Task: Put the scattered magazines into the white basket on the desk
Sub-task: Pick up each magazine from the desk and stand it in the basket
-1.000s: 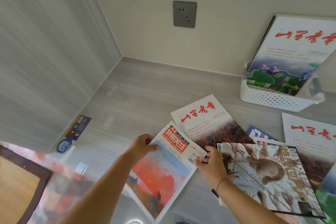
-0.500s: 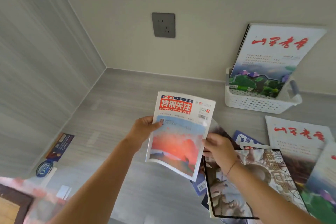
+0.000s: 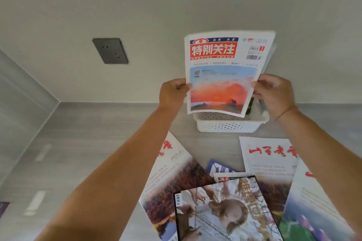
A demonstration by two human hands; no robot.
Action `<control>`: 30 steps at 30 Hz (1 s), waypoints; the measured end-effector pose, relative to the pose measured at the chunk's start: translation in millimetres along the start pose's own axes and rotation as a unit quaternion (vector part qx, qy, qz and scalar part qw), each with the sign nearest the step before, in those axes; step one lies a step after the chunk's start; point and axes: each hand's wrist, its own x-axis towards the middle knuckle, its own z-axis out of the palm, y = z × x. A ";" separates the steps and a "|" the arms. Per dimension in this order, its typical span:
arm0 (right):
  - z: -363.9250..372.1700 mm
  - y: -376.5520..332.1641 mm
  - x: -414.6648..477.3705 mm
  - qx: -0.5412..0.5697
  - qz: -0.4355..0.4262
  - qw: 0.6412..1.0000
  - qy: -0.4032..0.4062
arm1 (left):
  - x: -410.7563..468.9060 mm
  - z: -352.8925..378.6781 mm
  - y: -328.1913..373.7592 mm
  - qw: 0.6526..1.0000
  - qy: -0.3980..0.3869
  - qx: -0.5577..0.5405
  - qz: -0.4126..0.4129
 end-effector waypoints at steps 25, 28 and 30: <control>-1.5 102.2 76.5 -0.101 0.065 0.991 0.067 | 67.8 122.5 -56.2 0.982 0.135 0.117 -0.066; -2.7 104.9 76.1 -0.112 0.066 0.989 0.065 | 69.2 121.3 -54.1 0.984 0.114 0.123 -0.064; -3.6 106.2 74.3 -0.106 0.075 0.990 0.061 | 69.4 119.4 -53.2 0.984 0.102 0.132 -0.057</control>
